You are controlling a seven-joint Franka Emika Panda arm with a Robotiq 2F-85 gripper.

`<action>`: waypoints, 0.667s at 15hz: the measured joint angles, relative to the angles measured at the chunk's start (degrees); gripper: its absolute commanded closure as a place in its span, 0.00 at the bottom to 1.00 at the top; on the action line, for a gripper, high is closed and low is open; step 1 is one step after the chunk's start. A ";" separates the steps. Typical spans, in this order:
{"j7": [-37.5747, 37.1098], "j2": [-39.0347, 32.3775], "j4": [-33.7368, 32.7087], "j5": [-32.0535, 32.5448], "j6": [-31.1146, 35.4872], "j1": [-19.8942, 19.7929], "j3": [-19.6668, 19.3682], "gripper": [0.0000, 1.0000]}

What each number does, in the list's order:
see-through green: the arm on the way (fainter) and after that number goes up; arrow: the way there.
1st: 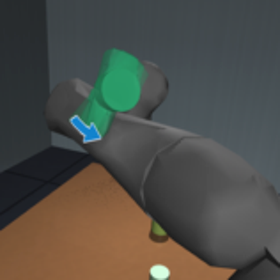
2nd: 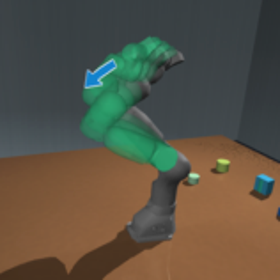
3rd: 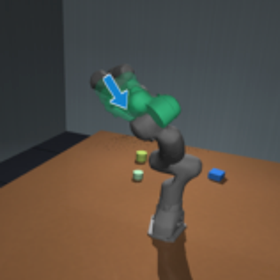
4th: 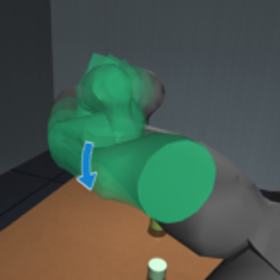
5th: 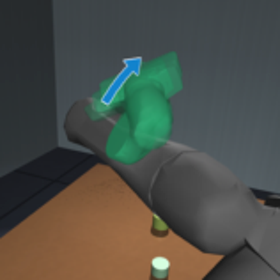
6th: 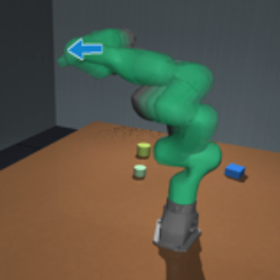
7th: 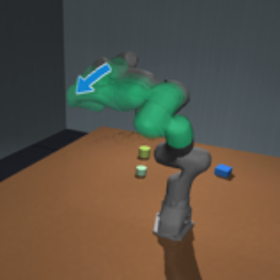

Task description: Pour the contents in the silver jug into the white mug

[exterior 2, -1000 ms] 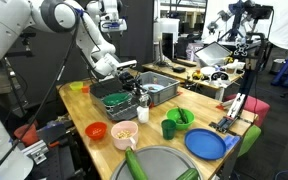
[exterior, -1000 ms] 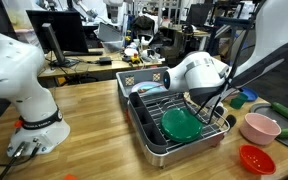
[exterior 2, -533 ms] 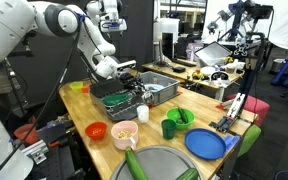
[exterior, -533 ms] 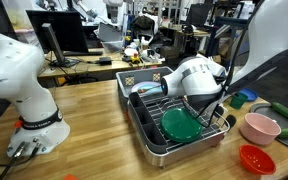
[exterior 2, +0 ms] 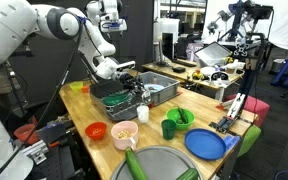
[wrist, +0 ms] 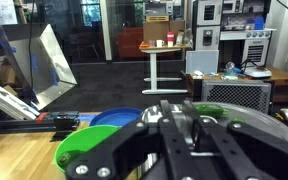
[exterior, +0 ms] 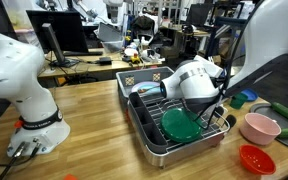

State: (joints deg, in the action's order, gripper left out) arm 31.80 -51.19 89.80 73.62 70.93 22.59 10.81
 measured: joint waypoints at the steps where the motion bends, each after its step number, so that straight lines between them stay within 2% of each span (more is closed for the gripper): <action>1: 0.00 -0.41 -0.23 0.01 -0.17 -0.03 -0.05 0.96; 10: 0.00 -2.19 -1.64 0.43 -2.00 -0.01 -0.21 0.96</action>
State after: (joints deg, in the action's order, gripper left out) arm 31.80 -53.37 88.16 74.05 68.92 22.58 10.60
